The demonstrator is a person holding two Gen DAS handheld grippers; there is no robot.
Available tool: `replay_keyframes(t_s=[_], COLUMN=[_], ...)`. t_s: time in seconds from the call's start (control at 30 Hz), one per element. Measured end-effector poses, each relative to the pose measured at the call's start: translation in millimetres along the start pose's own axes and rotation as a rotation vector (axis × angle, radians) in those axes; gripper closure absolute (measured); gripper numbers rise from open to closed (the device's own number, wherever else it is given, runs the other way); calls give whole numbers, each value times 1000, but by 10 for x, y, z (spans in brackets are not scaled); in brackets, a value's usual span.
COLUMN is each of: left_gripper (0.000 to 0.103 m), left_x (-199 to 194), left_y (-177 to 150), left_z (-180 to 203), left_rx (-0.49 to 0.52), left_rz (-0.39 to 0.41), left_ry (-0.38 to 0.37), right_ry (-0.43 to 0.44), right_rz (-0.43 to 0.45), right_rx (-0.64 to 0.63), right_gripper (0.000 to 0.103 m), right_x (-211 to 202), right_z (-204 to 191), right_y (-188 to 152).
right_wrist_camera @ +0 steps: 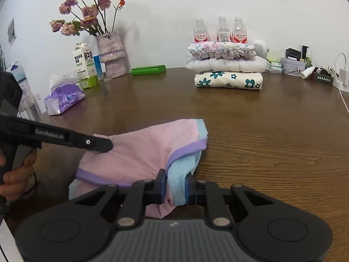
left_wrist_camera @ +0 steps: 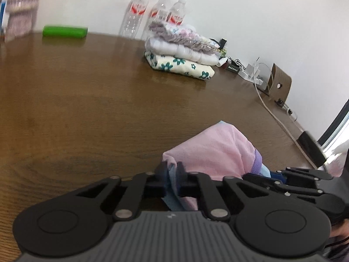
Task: Fold clothes
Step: 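Grasp the folded bundle with both grippers and lift it off the table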
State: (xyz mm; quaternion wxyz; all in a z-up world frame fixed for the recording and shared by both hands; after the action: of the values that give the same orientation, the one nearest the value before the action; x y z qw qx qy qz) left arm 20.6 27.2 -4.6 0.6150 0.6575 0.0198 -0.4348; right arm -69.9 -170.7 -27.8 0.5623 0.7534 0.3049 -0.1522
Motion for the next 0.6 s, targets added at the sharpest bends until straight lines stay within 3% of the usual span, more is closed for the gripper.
replay_keyframes(t_s=[0.1, 0.27, 0.47, 0.6], left_gripper=[99, 99, 99, 99], left_x=[-15, -33, 33, 302], left_y=[65, 598, 1545, 2354], left_z=[64, 160, 143, -31], left_rx=[24, 90, 155, 178], left_rz=[22, 118, 261, 297], left_ry=[37, 56, 72, 93], right_ry=[19, 39, 75, 91], right_rz=[1, 74, 200, 253], right_rx=[7, -38, -69, -44], right_gripper=[91, 91, 91, 91], right_x=[21, -12, 44, 271], right_z=[3, -93, -37, 50], right_y=[66, 455, 1443, 2299])
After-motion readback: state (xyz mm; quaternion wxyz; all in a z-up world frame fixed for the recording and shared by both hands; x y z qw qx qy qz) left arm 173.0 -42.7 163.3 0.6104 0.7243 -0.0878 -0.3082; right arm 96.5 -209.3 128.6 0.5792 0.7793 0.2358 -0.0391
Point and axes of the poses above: each gripper's, at about its wrist camera, not at the fingertips, and x roughly the way its jaws point, z to its right, y to its top, the point moved 4 cm from there along x, roughly the way its jaws point, and after that the axes turned 11 degrees about x, right-handed, at the moved point
